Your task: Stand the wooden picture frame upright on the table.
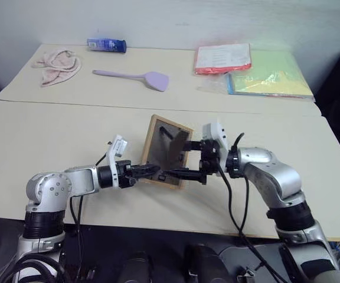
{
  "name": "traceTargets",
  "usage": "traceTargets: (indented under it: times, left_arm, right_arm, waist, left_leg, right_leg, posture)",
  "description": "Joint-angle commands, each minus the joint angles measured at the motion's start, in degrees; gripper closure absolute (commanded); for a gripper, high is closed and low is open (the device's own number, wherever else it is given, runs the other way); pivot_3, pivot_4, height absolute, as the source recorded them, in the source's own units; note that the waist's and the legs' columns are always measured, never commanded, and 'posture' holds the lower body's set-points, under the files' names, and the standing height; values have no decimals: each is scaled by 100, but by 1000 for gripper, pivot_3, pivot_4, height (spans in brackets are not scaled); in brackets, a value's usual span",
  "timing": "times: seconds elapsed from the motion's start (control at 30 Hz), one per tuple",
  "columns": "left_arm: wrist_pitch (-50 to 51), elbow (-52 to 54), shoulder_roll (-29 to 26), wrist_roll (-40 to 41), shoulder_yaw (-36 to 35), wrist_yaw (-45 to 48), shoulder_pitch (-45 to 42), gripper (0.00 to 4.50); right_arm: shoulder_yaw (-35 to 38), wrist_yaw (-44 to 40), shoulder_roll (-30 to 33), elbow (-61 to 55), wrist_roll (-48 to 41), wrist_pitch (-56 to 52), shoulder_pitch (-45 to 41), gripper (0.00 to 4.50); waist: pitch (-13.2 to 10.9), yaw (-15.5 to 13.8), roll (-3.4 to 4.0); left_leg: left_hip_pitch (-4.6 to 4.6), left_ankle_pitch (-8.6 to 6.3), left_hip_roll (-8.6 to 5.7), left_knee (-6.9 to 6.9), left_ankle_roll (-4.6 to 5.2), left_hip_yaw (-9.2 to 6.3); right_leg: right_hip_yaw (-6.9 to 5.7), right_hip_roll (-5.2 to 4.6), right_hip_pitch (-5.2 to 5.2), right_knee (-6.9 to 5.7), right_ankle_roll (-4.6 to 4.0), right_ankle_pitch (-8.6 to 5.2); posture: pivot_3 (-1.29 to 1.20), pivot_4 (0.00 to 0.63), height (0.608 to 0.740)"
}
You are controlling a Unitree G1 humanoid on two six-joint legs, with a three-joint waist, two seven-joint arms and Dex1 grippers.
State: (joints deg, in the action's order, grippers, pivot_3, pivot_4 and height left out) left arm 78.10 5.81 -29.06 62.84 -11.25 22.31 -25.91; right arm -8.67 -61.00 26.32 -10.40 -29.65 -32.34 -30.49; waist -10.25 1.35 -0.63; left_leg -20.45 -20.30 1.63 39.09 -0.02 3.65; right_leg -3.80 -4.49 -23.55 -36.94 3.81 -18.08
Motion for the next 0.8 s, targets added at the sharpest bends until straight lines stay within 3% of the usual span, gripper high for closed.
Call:
traceTargets:
  times: [0.03, 0.2, 0.37, 0.5, 0.73, 0.8]
  left_arm:
    - [417, -122, 60, 629, -558, -92, -215, 3218]
    - [1264, -938, 130, 2082, -967, -469, -547, 3218]
    - [1439, -1750, -464, 3482, -277, -972, -625, 3218]
    - [974, -1897, -935, 4684, 450, -1528, -587, 3218]
    - [764, -1951, -1241, 5016, 1014, -1399, -741, 3218]
    - [737, -1934, -1258, 5016, 1068, -1346, -758, 3218]
  right_arm:
    - [158, -320, 126, -143, 194, 974, 148, 50]
    - [540, -702, 242, 631, 794, 3332, 314, 50]
    - [770, -1020, 470, 1411, 1358, 5768, 210, 50]
    - [599, -698, 396, 2003, 1998, 7075, 64, 50]
    - [228, 419, 125, 2795, 3358, 8635, -328, 50]
    - [224, 819, 86, 2965, 3666, 8816, -409, 417]
  waist:
    - [0, 8, -1]
    - [-2, 19, -4]
    - [-3, 25, -4]
    - [-4, 39, -5]
    - [-6, 37, -2]
    - [-6, 37, -2]
  left_leg:
    - [-1, 0, 1, -1, 0, 0]
    - [1, 2, 2, 1, -6, 3]
    - [2, 2, 1, -1, -5, 2]
    - [6, 4, 4, 2, -9, 2]
    - [8, 7, 5, 4, -14, 2]
    - [8, 7, 4, 4, -14, 3]
  right_leg:
    - [0, 1, -1, 0, 0, 0]
    - [1, 5, -5, -1, 0, 0]
    - [2, 3, -3, 0, 0, 0]
    - [5, 3, -2, 0, 0, 0]
    - [6, 4, -3, 5, -3, -2]
    - [5, 4, -3, 3, -3, -2]
  posture:
    - [0, 150, 740]
    - [0, 150, 740]
    - [0, 150, 740]
    - [0, 150, 740]
    - [0, 150, 740]
    - [0, 150, 740]
